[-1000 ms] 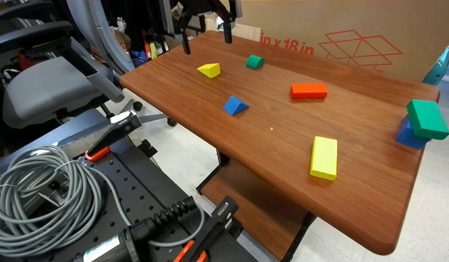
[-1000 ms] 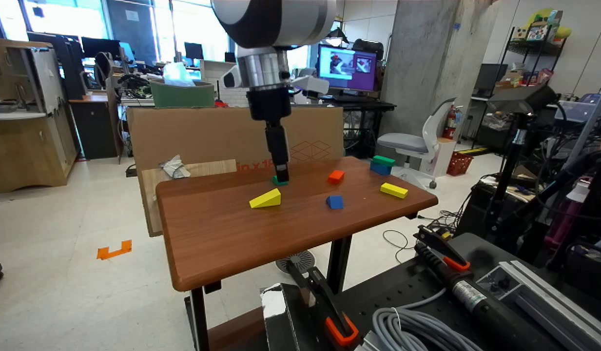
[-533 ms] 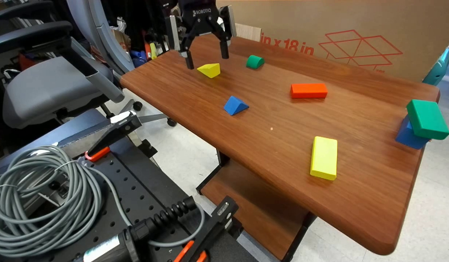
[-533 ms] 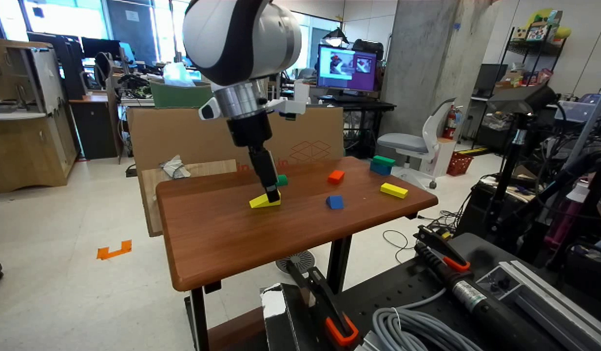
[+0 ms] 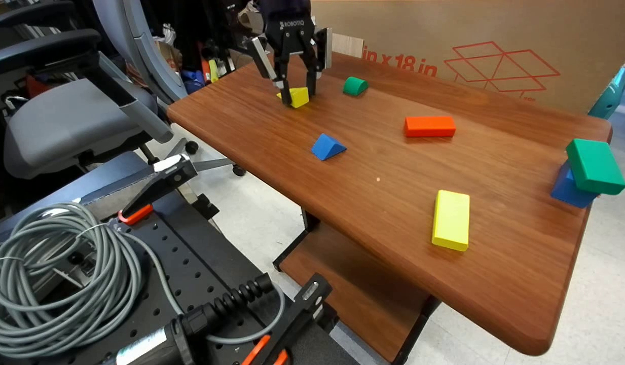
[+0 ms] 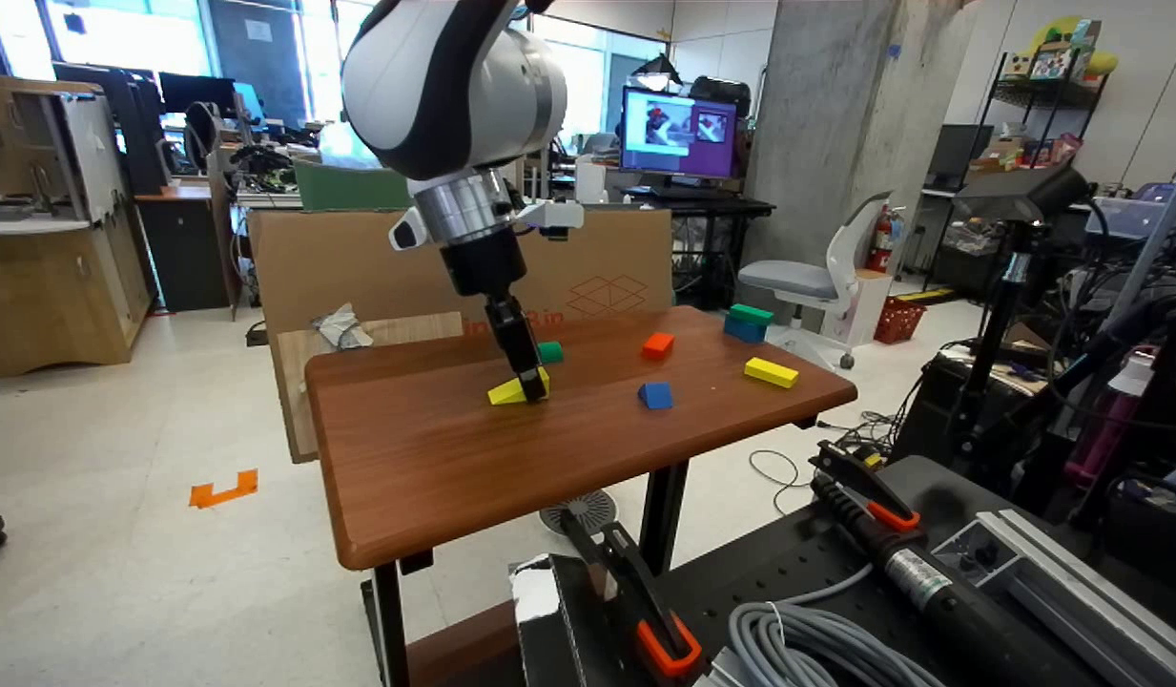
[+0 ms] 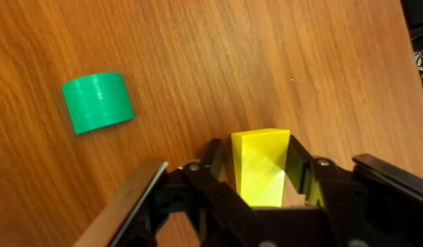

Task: Put the rectangular block on the orange block

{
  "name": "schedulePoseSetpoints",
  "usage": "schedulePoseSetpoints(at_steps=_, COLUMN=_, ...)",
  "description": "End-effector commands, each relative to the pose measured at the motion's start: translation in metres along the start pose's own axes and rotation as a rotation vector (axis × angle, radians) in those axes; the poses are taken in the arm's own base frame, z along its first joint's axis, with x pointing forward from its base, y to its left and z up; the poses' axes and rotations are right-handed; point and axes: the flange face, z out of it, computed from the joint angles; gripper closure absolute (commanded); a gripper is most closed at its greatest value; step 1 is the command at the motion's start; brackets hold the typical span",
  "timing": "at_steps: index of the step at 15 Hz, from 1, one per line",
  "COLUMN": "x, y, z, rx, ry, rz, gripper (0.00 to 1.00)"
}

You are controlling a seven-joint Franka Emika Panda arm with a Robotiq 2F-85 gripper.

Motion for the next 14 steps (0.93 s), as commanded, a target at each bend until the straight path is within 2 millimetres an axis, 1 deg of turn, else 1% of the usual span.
schedulePoseSetpoints(at_steps=1, x=0.003, y=0.006, z=0.000, rx=0.035, ry=-0.018, rz=0.015, gripper=0.81)
schedulePoseSetpoints(at_steps=2, x=0.003, y=0.006, z=-0.004, rx=0.034, ry=-0.019, rz=0.019, gripper=0.88)
schedulePoseSetpoints(at_steps=4, x=0.002, y=0.003, z=-0.006, rx=0.038, ry=-0.020, rz=0.029, gripper=0.92)
schedulePoseSetpoints(at_steps=10, x=-0.005, y=-0.004, z=-0.020, rx=0.048, ry=0.032, rz=0.106, gripper=0.92)
schedulePoseSetpoints(at_steps=12, x=-0.012, y=-0.005, z=-0.026, rx=0.057, ry=0.065, rz=0.141, gripper=0.92)
schedulePoseSetpoints(at_steps=14, x=-0.021, y=-0.002, z=-0.034, rx=0.058, ry=0.094, rz=0.204, gripper=0.92)
